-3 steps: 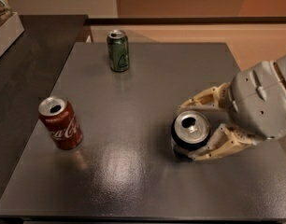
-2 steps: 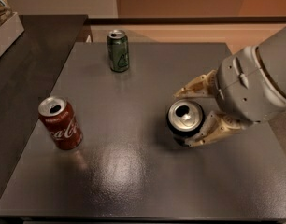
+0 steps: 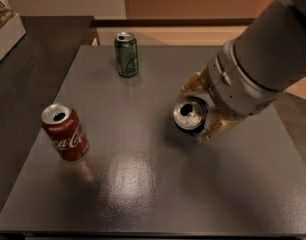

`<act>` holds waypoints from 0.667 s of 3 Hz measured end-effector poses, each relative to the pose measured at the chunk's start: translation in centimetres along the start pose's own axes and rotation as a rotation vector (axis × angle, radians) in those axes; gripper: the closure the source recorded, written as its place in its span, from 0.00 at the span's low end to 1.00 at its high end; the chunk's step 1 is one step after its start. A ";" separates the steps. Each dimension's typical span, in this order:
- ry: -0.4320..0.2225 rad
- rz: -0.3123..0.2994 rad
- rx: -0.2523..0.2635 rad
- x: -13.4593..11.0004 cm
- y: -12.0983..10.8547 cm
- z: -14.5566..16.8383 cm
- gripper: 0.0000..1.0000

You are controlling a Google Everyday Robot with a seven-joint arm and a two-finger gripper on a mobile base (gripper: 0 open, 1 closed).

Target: Knock pepsi can over

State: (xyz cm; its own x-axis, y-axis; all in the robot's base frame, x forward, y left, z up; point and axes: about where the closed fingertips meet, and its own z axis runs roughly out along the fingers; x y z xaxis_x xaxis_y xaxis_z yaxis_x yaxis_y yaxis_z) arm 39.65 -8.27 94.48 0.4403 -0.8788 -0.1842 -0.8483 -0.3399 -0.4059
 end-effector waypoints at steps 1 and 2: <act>0.082 -0.035 -0.033 0.8 -0.5 1.1 1.00; 0.158 -0.062 -0.087 1.6 -0.5 2.3 1.00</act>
Offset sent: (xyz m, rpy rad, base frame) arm 0.0295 -0.0162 -0.0469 -0.3134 0.0450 0.0062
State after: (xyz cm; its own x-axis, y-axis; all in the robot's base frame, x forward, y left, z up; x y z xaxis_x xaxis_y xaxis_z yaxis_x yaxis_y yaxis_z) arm 41.43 -8.72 92.29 0.4470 -0.8944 -0.0158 -0.8462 -0.4170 -0.3318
